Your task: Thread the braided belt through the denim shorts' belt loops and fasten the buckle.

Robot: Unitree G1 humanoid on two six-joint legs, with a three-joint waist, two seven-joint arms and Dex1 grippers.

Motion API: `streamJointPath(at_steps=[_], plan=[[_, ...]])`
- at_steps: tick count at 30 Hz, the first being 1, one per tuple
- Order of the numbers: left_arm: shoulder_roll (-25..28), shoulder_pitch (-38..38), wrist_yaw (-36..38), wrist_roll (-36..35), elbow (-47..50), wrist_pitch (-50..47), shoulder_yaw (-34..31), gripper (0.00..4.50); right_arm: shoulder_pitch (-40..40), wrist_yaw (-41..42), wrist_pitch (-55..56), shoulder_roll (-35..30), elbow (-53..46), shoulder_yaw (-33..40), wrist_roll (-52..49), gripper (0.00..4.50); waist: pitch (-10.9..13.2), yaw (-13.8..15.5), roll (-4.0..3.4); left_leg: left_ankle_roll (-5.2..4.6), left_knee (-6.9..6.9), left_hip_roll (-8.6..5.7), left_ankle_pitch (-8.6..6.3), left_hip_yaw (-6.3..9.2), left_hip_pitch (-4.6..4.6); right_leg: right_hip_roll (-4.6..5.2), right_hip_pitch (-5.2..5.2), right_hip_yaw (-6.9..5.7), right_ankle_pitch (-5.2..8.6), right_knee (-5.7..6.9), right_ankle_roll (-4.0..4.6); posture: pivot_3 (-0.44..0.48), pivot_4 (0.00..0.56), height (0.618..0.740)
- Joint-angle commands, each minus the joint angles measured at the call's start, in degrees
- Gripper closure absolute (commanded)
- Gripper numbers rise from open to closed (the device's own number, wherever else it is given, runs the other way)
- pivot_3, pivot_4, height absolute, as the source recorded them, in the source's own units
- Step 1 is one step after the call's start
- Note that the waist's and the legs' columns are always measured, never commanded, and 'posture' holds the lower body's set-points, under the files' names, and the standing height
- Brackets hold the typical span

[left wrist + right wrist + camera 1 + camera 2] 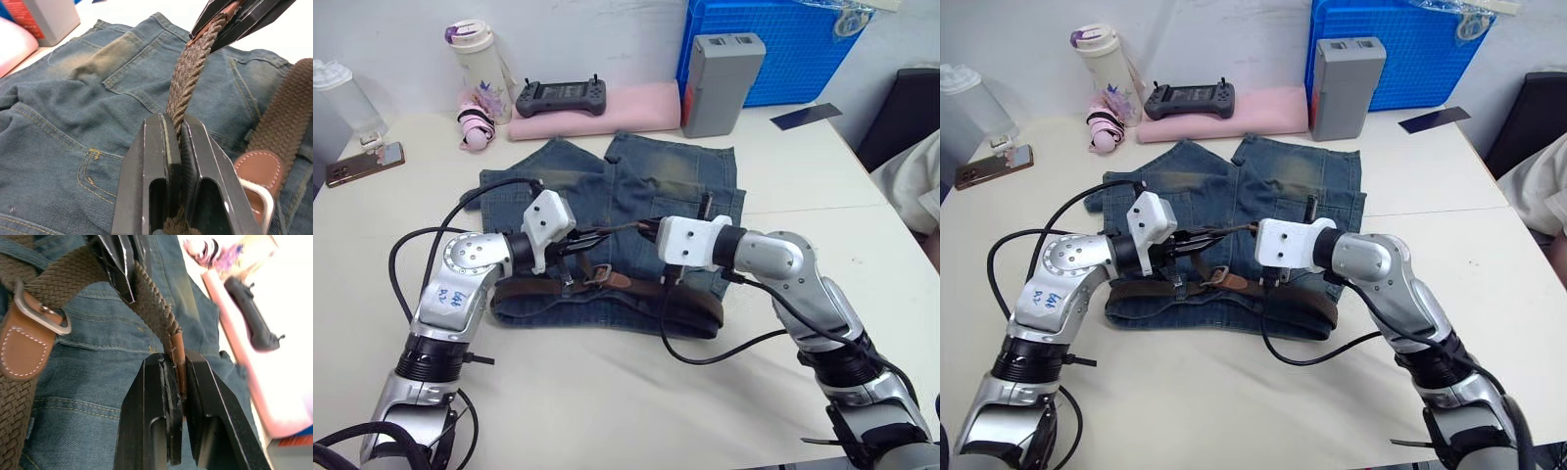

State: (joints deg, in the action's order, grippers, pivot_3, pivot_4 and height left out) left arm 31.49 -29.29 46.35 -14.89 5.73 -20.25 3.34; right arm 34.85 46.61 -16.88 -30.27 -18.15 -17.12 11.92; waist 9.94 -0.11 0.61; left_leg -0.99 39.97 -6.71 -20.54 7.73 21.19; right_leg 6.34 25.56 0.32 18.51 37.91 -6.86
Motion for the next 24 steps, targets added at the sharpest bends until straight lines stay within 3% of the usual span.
streamJointPath(at_steps=[1,2,9,14,15,16,21,24], plan=[[0.0,0.4,-0.5,-0.3,1.3,-0.6,-0.7,4.48,0.3,-1.8,-1.3,-0.5,-2.6,3.5,-0.3,4.50,0.0,0.0,0.00,0.00,0.00,0.00,0.00,0.00,0.00,0.00,0.00,0.00,0.00,-0.01,0.00,0.000,0.150,0.718],[0.0,0.5,-0.6,-0.3,1.4,-0.6,-0.7,4.48,0.3,-2.3,-1.5,-0.4,-2.7,3.9,-0.5,4.50,0.0,0.0,0.00,0.00,0.00,0.00,0.00,0.00,0.00,0.00,0.00,0.00,0.00,-0.01,0.00,0.000,0.150,0.718],[-0.1,0.8,-0.9,-0.6,1.8,-1.1,-0.9,4.50,-0.7,-1.7,-3.4,-0.7,-4.4,4.3,-2.8,1.53,0.0,0.0,0.00,0.00,0.00,0.00,0.00,0.00,0.00,0.00,0.00,0.00,0.00,0.00,0.00,0.000,0.150,0.718],[-1.4,0.9,-3.0,-2.5,2.2,-2.8,-3.2,4.50,-2.3,-1.8,-7.2,-0.3,-4.7,5.9,-4.9,1.53,0.0,0.1,0.00,0.00,0.00,0.00,0.00,0.00,0.00,0.01,-0.01,0.01,0.00,-0.01,0.00,0.000,0.150,0.718],[-2.1,0.7,-3.6,-3.5,2.5,-3.6,-4.0,4.50,-2.4,-1.8,-8.2,0.3,-4.9,6.0,-5.8,2.09,0.0,0.1,0.00,0.00,0.00,-0.01,0.00,0.00,0.00,0.01,-0.01,0.01,-0.01,-0.01,-0.01,0.000,0.150,0.718],[-2.8,0.6,-4.4,-4.7,3.0,-4.7,-4.9,4.50,-2.6,-1.9,-9.7,1.0,-5.1,6.0,-6.8,2.35,0.0,0.1,0.00,0.00,0.00,-0.02,0.00,0.00,0.00,0.01,-0.01,0.01,-0.01,0.00,-0.01,0.000,0.150,0.718],[-6.5,1.8,-7.7,-9.7,7.5,-8.8,-7.9,4.50,-3.0,-1.9,-12.9,0.9,-4.1,3.0,-6.4,4.47,0.0,0.0,0.00,0.00,0.01,0.01,0.00,0.02,0.01,0.01,0.00,0.02,-0.01,0.00,-0.01,0.000,0.150,0.718],[-9.3,2.4,-10.7,-13.4,10.0,-11.4,-10.2,4.50,-1.8,-0.1,-15.9,3.5,-5.7,1.8,-10.4,4.47,0.0,-0.1,0.00,0.00,0.03,-0.01,0.00,0.01,0.01,0.02,0.00,0.02,-0.02,-0.01,-0.02,0.000,0.150,0.718]])
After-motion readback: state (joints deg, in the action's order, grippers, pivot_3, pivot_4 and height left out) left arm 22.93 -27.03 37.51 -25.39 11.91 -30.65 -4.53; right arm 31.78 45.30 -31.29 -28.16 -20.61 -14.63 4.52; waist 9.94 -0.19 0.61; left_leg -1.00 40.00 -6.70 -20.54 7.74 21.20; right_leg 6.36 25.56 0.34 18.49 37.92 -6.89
